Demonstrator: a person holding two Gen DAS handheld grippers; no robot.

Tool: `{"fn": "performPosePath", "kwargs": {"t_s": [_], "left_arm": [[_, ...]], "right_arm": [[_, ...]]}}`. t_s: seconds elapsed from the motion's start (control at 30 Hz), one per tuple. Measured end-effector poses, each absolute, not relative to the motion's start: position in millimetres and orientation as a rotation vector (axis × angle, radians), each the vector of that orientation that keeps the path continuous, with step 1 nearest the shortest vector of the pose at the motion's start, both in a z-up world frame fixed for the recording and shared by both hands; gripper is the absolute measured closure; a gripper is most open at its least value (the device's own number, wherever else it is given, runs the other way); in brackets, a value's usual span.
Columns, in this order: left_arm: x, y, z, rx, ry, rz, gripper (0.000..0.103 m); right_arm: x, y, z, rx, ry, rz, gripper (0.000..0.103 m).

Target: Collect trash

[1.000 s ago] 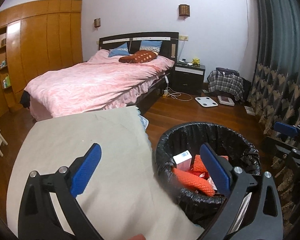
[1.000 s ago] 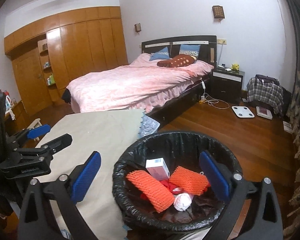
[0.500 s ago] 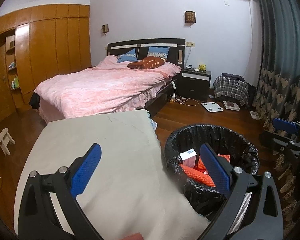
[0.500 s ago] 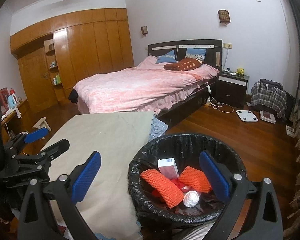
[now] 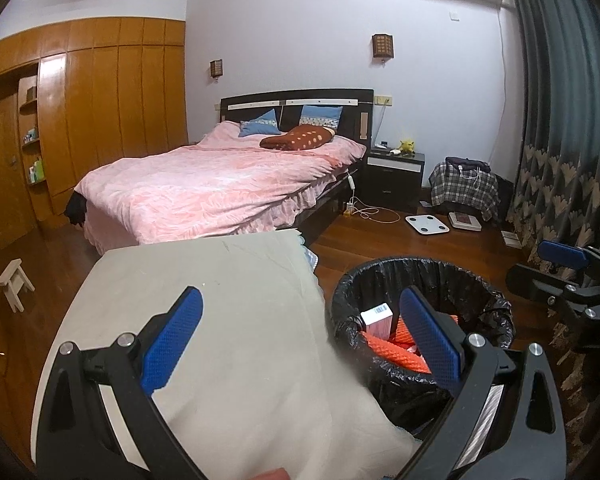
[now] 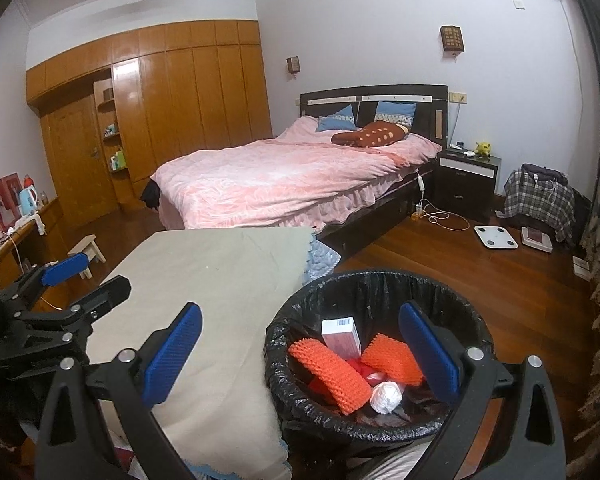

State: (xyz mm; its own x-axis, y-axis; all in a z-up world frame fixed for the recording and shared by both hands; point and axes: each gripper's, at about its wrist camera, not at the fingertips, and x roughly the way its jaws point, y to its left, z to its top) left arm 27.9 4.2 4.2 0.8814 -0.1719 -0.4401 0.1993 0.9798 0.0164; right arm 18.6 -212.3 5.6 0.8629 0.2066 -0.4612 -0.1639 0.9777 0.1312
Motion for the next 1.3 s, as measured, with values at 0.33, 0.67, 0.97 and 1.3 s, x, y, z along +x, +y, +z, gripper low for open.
{"fn": "performPosePath", "kwargs": {"t_s": [0.33, 0.67, 0.97, 1.3], "left_arm": [[25.7, 8.1, 7.5, 0.062, 0.447, -0.187, 0.007], [24.5, 8.5, 9.1, 0.065, 0.447, -0.186, 0.007], [24.5, 9.6, 9.1, 0.067, 0.449, -0.185, 0.007], [24.7, 9.4, 9.1, 0.069, 0.450, -0.185, 0.007]], "right_arm": [[17.6, -206.3, 0.4, 0.083, 0.494, 0.201, 0.006], [17.9, -204.8, 0.8, 0.082, 0.494, 0.201, 0.006], [17.9, -204.9, 0.9, 0.082, 0.494, 0.202, 0.006], [19.1, -203.7, 1.4, 0.082, 0.495, 0.202, 0.006]]}}
